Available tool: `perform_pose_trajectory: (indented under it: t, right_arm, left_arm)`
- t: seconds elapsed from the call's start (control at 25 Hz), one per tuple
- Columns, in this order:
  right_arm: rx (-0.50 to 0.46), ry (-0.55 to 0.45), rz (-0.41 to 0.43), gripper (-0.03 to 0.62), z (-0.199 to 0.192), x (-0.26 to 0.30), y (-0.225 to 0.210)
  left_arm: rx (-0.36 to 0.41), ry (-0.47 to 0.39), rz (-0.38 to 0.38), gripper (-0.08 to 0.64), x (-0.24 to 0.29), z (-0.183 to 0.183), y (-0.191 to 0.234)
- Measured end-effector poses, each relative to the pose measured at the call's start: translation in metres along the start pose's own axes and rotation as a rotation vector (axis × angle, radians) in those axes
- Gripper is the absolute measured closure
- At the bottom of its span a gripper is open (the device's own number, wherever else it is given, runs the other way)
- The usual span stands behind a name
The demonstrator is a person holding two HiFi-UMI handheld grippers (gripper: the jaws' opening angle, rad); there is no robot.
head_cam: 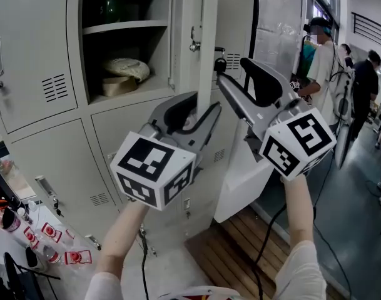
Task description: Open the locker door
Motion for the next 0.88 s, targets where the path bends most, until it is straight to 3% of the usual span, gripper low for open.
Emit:
perform_pose_trajectory:
  t: [0.88]
  right_arm:
    - [-0.060, 0.120, -0.116, 0.380, -0.008, -0.057, -0.023]
  left_arm:
    - [0.010, 0.011, -0.045, 0.408, 0.085, -0.036, -0.024]
Point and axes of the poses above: the fingertips, and each gripper's own axes: x forward along the fingers, y to its left, z out of its top, the point moved 8 cm from there along -x, backward along the fingers, and after that the axes turned 5 degrees about -y, right-handed, at the moved point
